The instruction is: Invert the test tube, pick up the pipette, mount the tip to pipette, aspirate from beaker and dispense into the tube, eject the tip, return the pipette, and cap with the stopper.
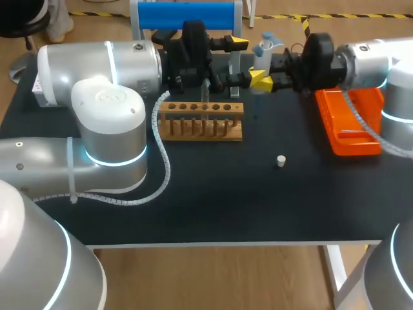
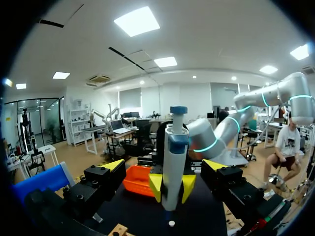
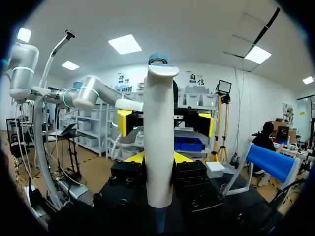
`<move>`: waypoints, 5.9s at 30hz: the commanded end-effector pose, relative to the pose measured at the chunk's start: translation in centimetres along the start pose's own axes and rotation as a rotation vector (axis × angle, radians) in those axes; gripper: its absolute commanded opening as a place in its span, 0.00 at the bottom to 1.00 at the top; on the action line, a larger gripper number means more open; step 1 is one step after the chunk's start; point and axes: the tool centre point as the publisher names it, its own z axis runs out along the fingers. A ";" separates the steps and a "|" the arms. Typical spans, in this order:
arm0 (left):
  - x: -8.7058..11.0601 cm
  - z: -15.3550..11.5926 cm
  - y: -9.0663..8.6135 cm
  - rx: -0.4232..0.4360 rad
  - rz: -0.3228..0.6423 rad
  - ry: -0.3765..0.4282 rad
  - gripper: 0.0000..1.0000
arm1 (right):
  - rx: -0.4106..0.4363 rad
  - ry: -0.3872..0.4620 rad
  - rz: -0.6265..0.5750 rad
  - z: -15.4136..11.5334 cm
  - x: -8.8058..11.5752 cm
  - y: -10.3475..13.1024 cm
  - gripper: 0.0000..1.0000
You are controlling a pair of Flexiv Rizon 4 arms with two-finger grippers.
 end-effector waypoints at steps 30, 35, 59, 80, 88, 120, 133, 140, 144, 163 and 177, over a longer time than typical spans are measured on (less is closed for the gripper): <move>0.1 0.1 0.0 0.002 0.000 -0.003 1.00 | -0.016 -0.059 -0.020 1.9 -1.7 0.2 0.00; 0.1 0.1 0.0 0.002 0.000 -0.003 1.00 | -0.015 -0.061 -0.018 2.2 -1.9 0.1 0.00; 0.1 0.1 0.0 0.002 0.000 -0.003 0.00 | -0.017 -0.068 -0.023 2.5 -1.9 0.3 0.00; 0.1 0.1 0.0 0.002 0.000 -0.003 0.00 | 0.058 -0.230 0.011 -9.7 -5.4 -0.6 1.00; 0.1 0.1 0.0 0.002 0.000 -0.003 0.00 | 0.133 -0.339 0.075 -9.3 -13.0 -1.2 1.00; 0.1 0.1 0.0 0.002 0.000 -0.003 0.00 | 0.427 -0.421 0.016 -1.7 -28.0 -4.7 1.00; 0.1 0.1 0.0 0.002 0.000 -0.003 0.00 | 0.425 -0.421 0.012 -1.4 -28.1 -4.5 1.00; 0.1 0.1 0.0 0.002 0.000 -0.003 0.00 | 0.425 -0.421 0.012 -1.4 -28.1 -4.5 1.00; 0.1 0.1 0.0 0.002 0.000 -0.003 0.00 | 0.425 -0.421 0.012 -1.4 -28.1 -4.5 1.00; 0.5 -4.4 0.7 -0.093 -0.036 -0.072 0.00 | 0.425 -0.421 0.012 -1.4 -28.1 -4.5 1.00; -4.6 -12.5 3.7 -0.197 -0.137 -0.263 0.00 | 0.425 -0.421 0.012 -1.4 -28.1 -4.5 1.00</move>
